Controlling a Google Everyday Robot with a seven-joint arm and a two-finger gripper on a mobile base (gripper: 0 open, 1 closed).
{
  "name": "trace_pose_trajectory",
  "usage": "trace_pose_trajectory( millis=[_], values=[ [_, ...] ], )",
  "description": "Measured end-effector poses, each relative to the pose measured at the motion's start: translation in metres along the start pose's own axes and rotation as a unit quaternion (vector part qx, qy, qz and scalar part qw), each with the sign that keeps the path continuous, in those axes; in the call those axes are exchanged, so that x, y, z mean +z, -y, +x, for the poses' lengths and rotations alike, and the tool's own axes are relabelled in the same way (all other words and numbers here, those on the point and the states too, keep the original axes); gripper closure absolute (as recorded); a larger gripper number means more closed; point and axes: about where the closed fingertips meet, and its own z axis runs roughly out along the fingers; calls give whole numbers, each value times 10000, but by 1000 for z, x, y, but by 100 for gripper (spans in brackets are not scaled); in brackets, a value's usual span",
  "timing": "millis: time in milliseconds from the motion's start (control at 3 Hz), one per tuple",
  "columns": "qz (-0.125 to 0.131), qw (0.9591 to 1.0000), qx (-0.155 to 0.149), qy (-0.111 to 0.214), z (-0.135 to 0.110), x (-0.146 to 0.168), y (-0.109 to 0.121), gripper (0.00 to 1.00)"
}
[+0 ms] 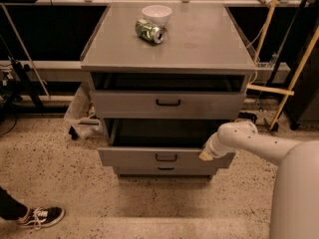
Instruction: Open middle drawer
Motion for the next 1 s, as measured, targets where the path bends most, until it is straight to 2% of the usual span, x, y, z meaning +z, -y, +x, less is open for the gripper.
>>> trace_pose_trajectory(
  millis=[1000],
  values=[
    [-1, 10000, 51, 51, 5, -4, -9, 100]
  ],
)
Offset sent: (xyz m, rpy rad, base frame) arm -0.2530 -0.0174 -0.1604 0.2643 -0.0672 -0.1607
